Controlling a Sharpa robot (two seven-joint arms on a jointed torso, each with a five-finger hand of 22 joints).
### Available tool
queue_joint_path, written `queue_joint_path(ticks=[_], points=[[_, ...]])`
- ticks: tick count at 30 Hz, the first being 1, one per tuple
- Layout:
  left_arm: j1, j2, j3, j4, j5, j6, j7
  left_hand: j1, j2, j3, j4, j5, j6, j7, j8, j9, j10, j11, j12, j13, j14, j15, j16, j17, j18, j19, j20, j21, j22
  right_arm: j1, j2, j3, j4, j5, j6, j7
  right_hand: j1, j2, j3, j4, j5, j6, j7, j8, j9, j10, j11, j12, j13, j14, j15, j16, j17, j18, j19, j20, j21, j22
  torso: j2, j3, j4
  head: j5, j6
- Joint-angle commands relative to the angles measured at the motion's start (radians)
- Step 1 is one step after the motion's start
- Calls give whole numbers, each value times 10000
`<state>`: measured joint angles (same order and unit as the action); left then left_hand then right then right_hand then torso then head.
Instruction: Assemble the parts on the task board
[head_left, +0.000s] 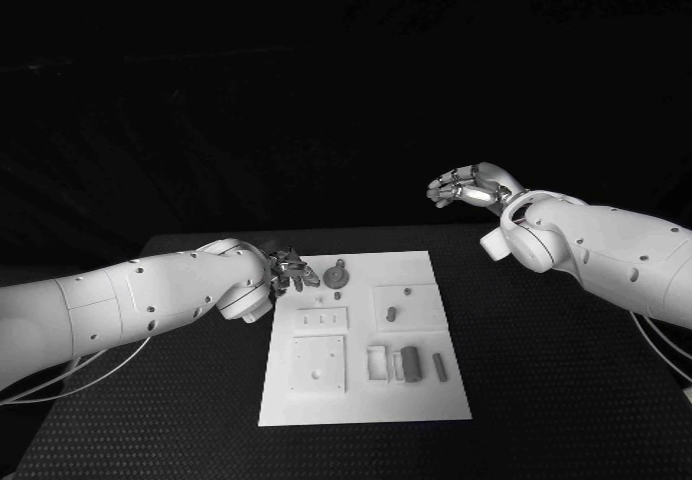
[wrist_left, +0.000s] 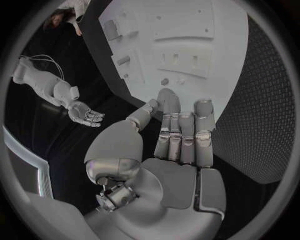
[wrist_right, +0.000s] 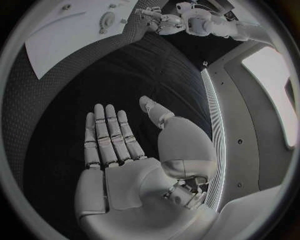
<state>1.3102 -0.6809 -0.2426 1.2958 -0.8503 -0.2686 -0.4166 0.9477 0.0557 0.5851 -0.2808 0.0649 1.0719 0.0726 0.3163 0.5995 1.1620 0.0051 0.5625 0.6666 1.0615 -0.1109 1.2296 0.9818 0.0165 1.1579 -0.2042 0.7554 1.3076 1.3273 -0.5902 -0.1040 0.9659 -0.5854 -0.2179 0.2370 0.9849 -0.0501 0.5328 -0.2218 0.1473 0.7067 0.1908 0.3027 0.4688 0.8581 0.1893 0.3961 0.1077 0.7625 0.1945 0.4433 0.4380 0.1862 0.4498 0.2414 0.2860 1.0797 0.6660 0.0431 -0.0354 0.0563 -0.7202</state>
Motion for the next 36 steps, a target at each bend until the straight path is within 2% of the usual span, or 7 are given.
queue_joint_path(ticks=[1, 4, 9, 12, 15, 20, 36], points=[[1, 72, 3, 45, -897, -336, -561, 35, -87, 160, -86, 192, 171, 51, 84, 311, 456, -227, 18, 14, 147, -85, 47, -8, 735, 39, -65, 51, 206, 2, 49, 5, -115, -821, 187, 295, 86, -21, -61, 64, 2, -115, 246, 15, -79, -10, 42, -218, -128, -83, 36, -153, -10, -215, -216, -1, -133, 54, 3, -1, 2, 0, -27], [-11, 106, 3, 98, -1161, -387, -709, -36, -151, 176, -74, 375, 249, 18, 102, 332, 546, -262, 32, 29, 230, -119, 93, -4, 735, 119, -102, 112, 210, 5, 77, 5, -159, -1042, 133, 281, 105, -62, -106, 146, 2, -148, 239, 33, -165, -29, 71, -461, -281, -178, 97, -346, -64, -312, -436, 3, -250, 155, 0, -2, 10, 9, -41], [-74, 119, 2, 267, -1178, -194, -882, -172, -266, 218, -75, 826, 416, -54, 145, 377, 735, -336, 70, 71, 395, -192, 194, 8, 744, 270, -183, 259, 220, 7, 79, 5, -138, -1079, 103, 255, 132, -99, -123, 172, 2, -163, 245, 42, -206, -7, 87, -557, -337, -226, 127, -432, -89, -344, -502, -1, -283, 216, 12, -13, 13, 13, -72], [-235, 155, 2, 291, -1140, -149, -936, -207, -281, 228, -80, 942, 467, -76, 156, 390, 797, -359, 81, 86, 443, -211, 224, 12, 748, 309, -208, 315, 224, 8, 80, 5, -147, -1085, 79, 243, 144, -121, -133, 184, 2, -174, 252, 44, -227, 3, 95, -600, -358, -241, 139, -465, -96, -356, -521, -2, -293, 247, 12, -16, 16, 18, -95], [-478, 176, 2, 280, -1089, -168, -968, -237, -282, 242, -89, 1080, 496, -89, 158, 398, 833, -373, 82, 98, 462, -225, 236, 12, 748, 315, -223, 354, 225, 8, 72, 5, -148, -1104, 73, 228, 159, -139, -141, 195, 2, -182, 258, 49, -248, 18, 99, -642, -375, -258, 150, -499, -103, -370, -546, -4, -306, 279, 16, -20, 6, 3, -103], [-702, 156, 5, 293, -976, -212, -1005, -256, -267, 254, -97, 1189, 519, -99, 160, 404, 862, -384, 85, 109, 479, -236, 246, 11, 749, 319, -235, 387, 226, 8, 48, 5, -157, -1120, 81, 206, 170, -152, -148, 204, 2, -192, 261, 50, -266, 24, 104, -677, -385, -261, 154, -518, -105, -380, -560, -6, -314, 306, 14, -20, 7, -41, -136], [-841, 228, 7, 282, -887, -147, -971, -285, -266, 260, -107, 1325, 559, -116, 168, 417, 906, -402, 99, 133, 508, -251, 280, 21, 751, 321, -254, 446, 231, 7, 53, 5, -187, -1137, 127, 179, 199, -178, -158, 214, 3, -209, 263, 55, -299, 24, 113, -749, -400, -255, 154, -547, -104, -394, -580, -11, -328, 357, 16, -18, 5, -88, -242]])
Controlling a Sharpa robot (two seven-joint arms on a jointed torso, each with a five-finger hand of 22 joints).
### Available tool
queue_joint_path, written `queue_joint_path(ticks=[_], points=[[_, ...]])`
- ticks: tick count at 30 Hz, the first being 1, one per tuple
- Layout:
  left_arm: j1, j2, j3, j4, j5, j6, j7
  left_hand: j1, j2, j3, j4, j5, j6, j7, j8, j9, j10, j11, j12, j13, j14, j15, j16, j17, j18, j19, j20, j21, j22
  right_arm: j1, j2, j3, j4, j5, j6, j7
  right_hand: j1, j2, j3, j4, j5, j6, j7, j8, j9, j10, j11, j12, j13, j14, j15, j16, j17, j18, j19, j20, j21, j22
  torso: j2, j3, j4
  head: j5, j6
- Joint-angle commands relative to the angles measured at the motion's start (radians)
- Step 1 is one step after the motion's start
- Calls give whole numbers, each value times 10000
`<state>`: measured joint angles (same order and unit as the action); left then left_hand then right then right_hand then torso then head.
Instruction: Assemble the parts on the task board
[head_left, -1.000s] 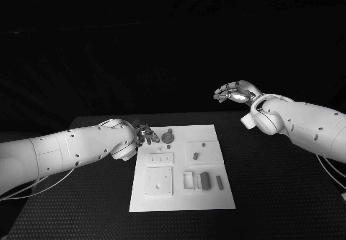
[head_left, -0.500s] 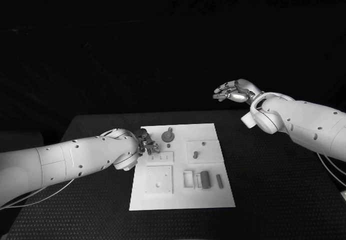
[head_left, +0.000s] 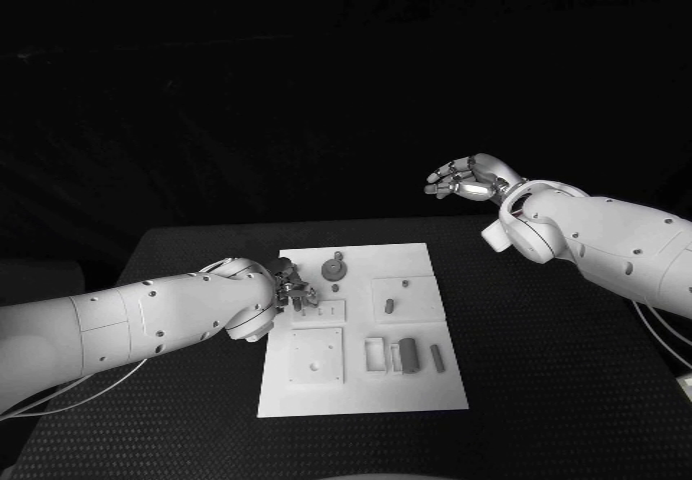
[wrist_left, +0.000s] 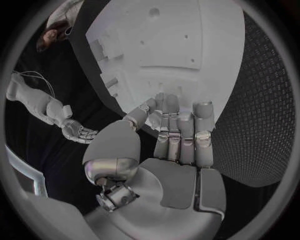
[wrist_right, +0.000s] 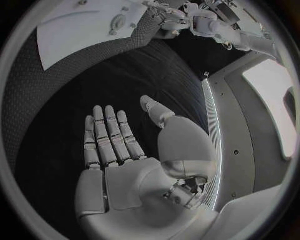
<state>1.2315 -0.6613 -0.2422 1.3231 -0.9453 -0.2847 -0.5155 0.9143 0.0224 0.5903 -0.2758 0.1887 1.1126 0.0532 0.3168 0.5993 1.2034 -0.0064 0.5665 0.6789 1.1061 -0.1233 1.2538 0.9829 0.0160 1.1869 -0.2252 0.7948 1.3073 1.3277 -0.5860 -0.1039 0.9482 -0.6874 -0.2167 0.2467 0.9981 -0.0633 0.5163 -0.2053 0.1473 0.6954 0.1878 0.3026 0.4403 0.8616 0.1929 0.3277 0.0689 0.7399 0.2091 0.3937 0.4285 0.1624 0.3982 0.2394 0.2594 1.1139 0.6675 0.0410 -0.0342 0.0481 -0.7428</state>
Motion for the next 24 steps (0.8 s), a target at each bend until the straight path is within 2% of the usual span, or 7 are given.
queue_joint_path(ticks=[1, 8, 24], points=[[-81, 31, 4, 5, 63, 22, 21, 49, 67, 207, -157, 89, 153, 77, 164, 419, 493, -287, 60, 10, 62, -127, 38, 10, 756, 31, -45, 54, 234, 2, 12, 4, -10, -117, 125, 80, 68, -46, 7, 51, 2, -97, 293, 56, -16, -11, 77, -68, -13, -28, 7, -53, -8, -156, -65, 10, -63, 17, 2, 4, -7, 1, -14], [-201, 74, 5, -99, 63, 42, 31, 45, 69, 211, -159, 117, 156, 75, 163, 420, 497, -290, 61, 14, 65, -131, 42, 10, 757, 29, -48, 64, 233, 2, 8, 4, -100, -117, 132, 60, 59, -48, -5, 76, 1, -106, 294, 59, -33, -19, 82, -109, -18, -30, 8, -70, -8, -165, -74, 10, -72, 42, 2, -2, 7, -42, -20], [-206, 150, 7, -108, 369, 161, 99, -8, 66, 201, -146, 185, 188, 65, 175, 431, 515, -296, 70, 32, 73, -137, 53, 11, 753, 25, -53, 94, 229, -1, 98, 2, -71, -120, 218, 18, 43, -52, -21, 119, 2, -111, 293, 69, -59, -4, 80, -155, -17, -33, 12, -97, -8, -176, -90, 7, -90, 79, -2, 4, 1, -96, -35]])
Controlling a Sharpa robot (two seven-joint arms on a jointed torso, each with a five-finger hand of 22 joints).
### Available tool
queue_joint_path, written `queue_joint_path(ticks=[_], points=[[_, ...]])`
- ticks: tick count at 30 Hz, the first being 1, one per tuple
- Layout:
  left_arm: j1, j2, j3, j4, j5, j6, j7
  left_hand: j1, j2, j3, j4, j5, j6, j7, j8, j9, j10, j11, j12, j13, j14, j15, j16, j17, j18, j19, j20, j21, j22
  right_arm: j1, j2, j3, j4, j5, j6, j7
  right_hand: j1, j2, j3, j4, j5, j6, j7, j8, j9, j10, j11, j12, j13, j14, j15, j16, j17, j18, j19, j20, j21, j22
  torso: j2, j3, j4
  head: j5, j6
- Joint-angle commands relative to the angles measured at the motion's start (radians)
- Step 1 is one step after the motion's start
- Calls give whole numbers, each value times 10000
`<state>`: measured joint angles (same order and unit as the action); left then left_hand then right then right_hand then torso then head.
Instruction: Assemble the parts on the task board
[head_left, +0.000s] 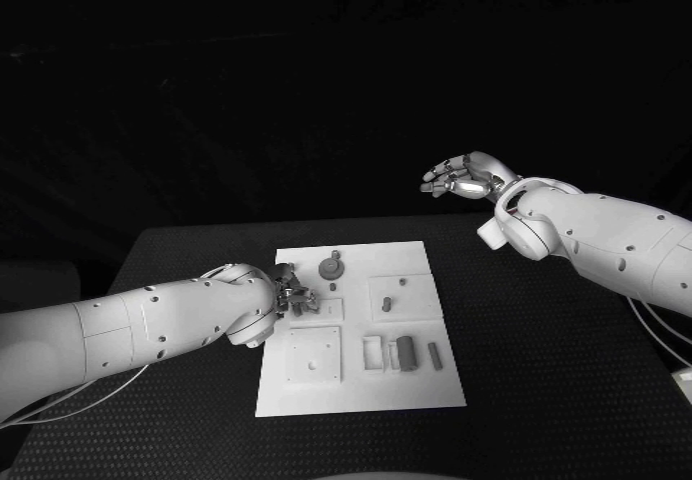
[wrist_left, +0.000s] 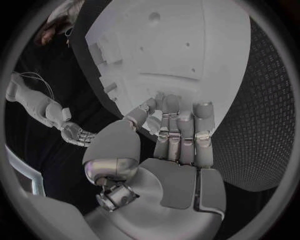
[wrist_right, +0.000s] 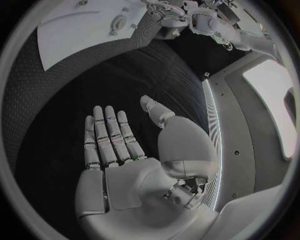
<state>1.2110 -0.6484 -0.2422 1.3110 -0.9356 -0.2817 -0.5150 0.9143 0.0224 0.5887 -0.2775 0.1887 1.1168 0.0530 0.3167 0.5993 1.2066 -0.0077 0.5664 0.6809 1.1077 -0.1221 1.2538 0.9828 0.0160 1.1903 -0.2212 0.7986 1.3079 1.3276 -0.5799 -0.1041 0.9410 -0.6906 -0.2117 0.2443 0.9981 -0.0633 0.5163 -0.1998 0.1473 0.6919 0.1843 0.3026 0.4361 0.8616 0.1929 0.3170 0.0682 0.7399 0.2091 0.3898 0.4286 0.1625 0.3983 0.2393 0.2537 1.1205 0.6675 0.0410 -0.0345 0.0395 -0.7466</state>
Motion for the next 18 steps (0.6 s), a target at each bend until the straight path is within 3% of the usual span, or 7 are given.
queue_joint_path(ticks=[1, 18], points=[[-1, 21, 7, 13, 344, 147, 101, -11, 67, 217, -128, 186, 147, 67, 175, 431, 484, -283, 71, 13, 58, -150, 53, 12, 753, -8, -93, 57, 223, 1, 42, 4, 0, -88, 172, 41, 44, -53, -21, 66, 2, -76, 329, 70, -19, -1, 80, -51, -10, -35, 13, -62, -10, -178, -92, 7, -34, 17, -2, 4, 4, -10, 2], [-16, 71, 9, -80, 559, 184, 152, -30, 85, 217, -128, 188, 153, 64, 176, 435, 490, -287, 75, 21, 66, -154, 58, 11, 754, -3, -98, 69, 221, -21, 87, 3, 40, -110, 201, 29, 49, -47, -36, 119, 2, -75, 322, 94, -62, 35, 71, -121, -7, -89, 43, -132, -17, -196, -121, 1, -69, 81, -3, -2, 3, -20, 16]])
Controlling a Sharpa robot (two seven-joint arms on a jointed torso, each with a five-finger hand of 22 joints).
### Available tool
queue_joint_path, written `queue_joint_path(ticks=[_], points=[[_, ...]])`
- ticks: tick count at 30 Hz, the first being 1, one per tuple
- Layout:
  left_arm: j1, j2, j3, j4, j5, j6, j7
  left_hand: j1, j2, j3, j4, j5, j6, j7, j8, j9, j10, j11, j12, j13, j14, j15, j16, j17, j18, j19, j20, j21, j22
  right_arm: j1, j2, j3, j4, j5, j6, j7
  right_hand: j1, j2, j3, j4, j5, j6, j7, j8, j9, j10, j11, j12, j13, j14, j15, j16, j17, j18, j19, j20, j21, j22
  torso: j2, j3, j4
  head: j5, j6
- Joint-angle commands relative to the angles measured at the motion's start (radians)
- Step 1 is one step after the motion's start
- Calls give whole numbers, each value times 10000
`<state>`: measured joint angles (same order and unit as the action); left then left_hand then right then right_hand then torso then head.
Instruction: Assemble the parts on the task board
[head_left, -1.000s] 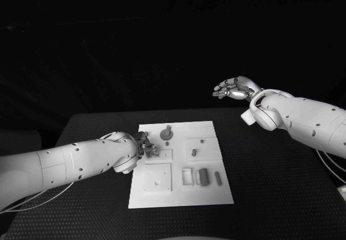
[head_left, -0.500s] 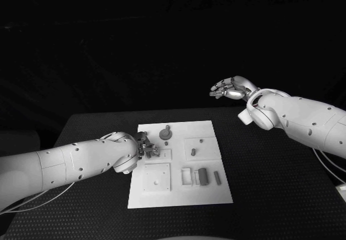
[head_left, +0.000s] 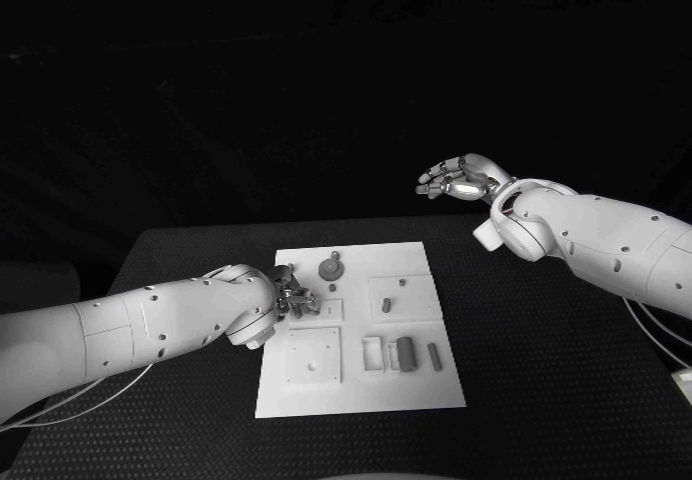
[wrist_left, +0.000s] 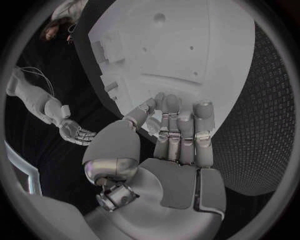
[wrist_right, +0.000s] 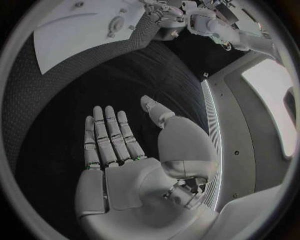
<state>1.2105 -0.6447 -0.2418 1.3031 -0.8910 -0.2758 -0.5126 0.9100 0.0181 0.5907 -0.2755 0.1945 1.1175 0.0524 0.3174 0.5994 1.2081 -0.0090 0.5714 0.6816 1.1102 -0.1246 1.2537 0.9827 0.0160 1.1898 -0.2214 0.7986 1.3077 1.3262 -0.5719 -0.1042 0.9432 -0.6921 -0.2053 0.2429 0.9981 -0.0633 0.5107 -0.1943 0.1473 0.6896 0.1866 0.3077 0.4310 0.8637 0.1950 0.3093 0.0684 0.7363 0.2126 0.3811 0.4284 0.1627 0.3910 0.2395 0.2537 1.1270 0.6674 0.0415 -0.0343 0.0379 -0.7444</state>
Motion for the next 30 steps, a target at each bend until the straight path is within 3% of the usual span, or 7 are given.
queue_joint_path(ticks=[1, 30], points=[[-11, 38, 4, -7, 112, 124, 129, 13, 129, 198, -148, 130, 145, 69, 170, 435, 475, -274, 25, 13, 41, -129, 59, 12, 753, 1, -96, 70, 223, -7, 8, 3, 18, -96, 137, 42, 49, -47, 19, 64, 2, -53, 299, 44, -12, 15, 50, -45, -8, -55, 9, -47, -16, -198, -48, -1, -70, 19, -2, -7, 1, -3, -6], [-23, 73, 6, -92, 9, 38, 273, 28, 140, 216, -159, 128, 141, 67, 166, 437, 472, -279, 24, 19, 47, -136, 58, 7, 759, 3, -105, 80, 220, -11, 36, 3, 24, -106, 162, 30, 60, -49, 3, 100, 2, -54, 306, 65, -53, 50, 50, -106, -6, -76, 25, -90, -11, -211, -58, -6, -100, 79, 1, -5, -1, -10, -15]])
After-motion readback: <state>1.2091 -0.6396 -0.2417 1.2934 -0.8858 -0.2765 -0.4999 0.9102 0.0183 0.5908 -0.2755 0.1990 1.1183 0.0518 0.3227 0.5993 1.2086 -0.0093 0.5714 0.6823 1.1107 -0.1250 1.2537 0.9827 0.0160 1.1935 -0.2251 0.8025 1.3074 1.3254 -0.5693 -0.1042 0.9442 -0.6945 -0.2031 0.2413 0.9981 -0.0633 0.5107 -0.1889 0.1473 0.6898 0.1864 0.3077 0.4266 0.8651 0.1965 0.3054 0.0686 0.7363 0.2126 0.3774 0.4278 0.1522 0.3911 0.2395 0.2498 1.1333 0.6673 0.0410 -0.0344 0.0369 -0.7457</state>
